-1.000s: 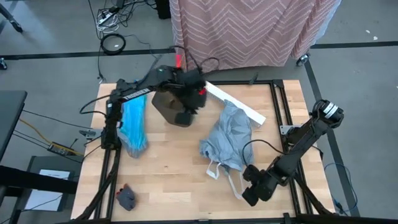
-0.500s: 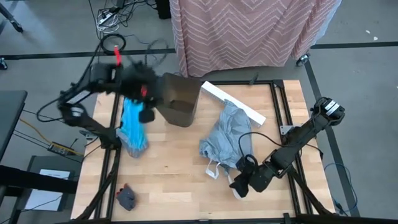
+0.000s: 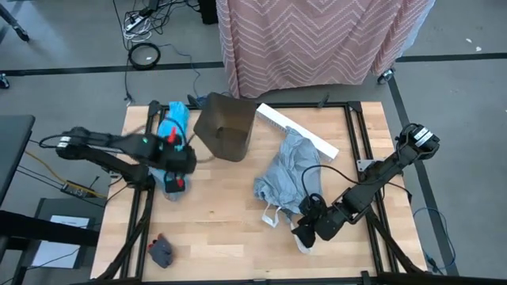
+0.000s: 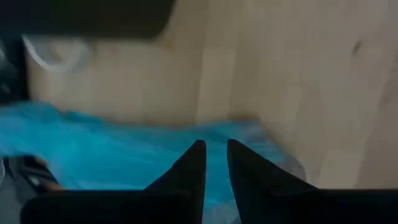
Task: Place trash/remove bag and relplace
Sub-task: Insert a new trash bag into the trash bin
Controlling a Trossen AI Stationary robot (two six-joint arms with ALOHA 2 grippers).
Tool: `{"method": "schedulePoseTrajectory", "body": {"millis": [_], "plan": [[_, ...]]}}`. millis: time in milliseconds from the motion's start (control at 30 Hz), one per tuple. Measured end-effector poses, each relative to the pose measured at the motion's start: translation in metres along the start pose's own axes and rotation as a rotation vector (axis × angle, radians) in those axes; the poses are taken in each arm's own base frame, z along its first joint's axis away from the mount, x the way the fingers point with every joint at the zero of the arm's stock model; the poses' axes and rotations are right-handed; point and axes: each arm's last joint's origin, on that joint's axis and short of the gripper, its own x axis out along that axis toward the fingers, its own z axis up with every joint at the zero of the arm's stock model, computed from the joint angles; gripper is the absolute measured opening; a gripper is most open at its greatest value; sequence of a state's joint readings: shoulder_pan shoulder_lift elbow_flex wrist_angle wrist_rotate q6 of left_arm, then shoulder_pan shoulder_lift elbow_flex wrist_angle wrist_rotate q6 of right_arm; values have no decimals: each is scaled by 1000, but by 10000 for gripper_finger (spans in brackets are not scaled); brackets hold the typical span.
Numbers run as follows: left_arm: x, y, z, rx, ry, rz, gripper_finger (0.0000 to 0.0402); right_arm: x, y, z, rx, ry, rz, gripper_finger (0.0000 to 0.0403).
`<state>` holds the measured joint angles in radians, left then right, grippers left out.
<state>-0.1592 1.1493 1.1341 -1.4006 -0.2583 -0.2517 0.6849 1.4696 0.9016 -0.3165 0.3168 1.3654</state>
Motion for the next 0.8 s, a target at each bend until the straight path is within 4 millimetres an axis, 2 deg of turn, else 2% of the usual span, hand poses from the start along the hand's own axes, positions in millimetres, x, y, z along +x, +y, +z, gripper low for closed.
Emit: {"method": "schedulePoseTrajectory", "body": {"millis": [100, 200, 300, 467, 800], "plan": [[26, -13, -10, -60, 53, 23, 73, 0, 0, 0, 0, 0, -1, 226], [43, -23, -18, -127, 60, 74, 73, 0, 0, 0, 0, 5, 0, 226], [50, -29, -23, -194, 31, 125, 73, 0, 0, 0, 0, 7, 0, 226], [54, -43, -22, -369, -50, 103, 73, 0, 0, -1, 0, 57, 12, 226], [75, -87, -24, -343, 108, 84, 73, 0, 0, -2, -12, 153, 31, 226]]}}
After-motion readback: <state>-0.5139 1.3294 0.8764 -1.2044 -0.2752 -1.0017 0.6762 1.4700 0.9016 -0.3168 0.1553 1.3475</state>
